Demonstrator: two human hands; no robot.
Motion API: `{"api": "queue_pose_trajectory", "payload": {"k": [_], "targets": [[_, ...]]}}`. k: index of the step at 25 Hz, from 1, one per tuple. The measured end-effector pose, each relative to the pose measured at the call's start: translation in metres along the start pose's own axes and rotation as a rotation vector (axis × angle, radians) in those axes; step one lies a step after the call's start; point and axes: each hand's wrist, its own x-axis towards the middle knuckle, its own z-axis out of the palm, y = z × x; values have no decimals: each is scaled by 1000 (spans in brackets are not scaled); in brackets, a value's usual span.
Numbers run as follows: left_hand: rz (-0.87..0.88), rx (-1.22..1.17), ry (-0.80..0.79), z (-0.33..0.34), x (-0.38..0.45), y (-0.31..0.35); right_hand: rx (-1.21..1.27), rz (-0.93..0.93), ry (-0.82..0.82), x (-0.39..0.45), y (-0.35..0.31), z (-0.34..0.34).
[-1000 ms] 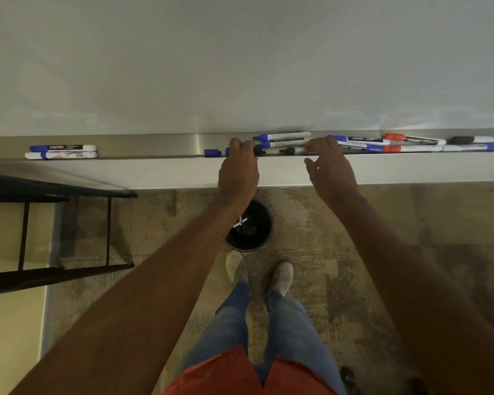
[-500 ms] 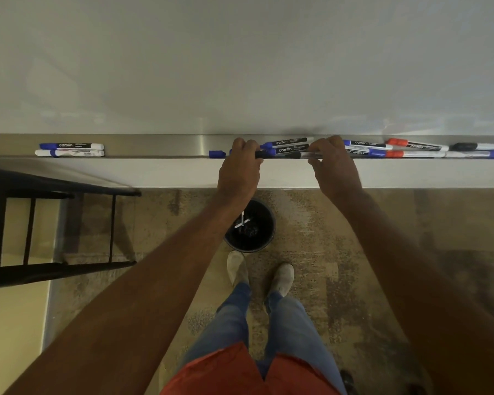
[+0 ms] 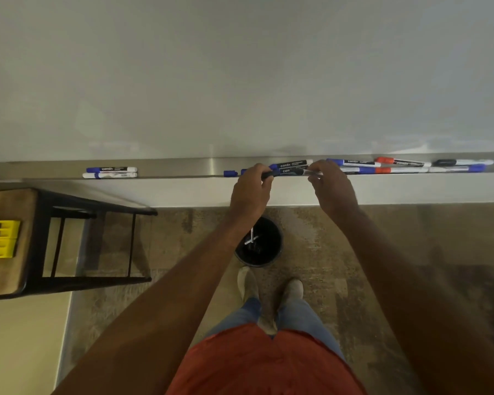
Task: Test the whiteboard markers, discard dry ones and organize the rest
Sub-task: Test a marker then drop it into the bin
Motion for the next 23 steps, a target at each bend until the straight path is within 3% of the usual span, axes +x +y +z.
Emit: {"api": "queue_pose_trajectory", "payload": {"k": [6, 12, 17, 23], "targets": [[-104, -356, 38, -31, -9, 35, 201, 59, 122, -24, -38, -30], [-148, -799, 82, -81, -18, 95, 632, 159, 296, -46, -110, -74], [46, -872, 138, -135, -30, 154, 1012, 98, 390, -66, -170, -135], [293, -859, 264, -185, -42, 213, 1152, -128, 511, -79, -214, -203]]}}
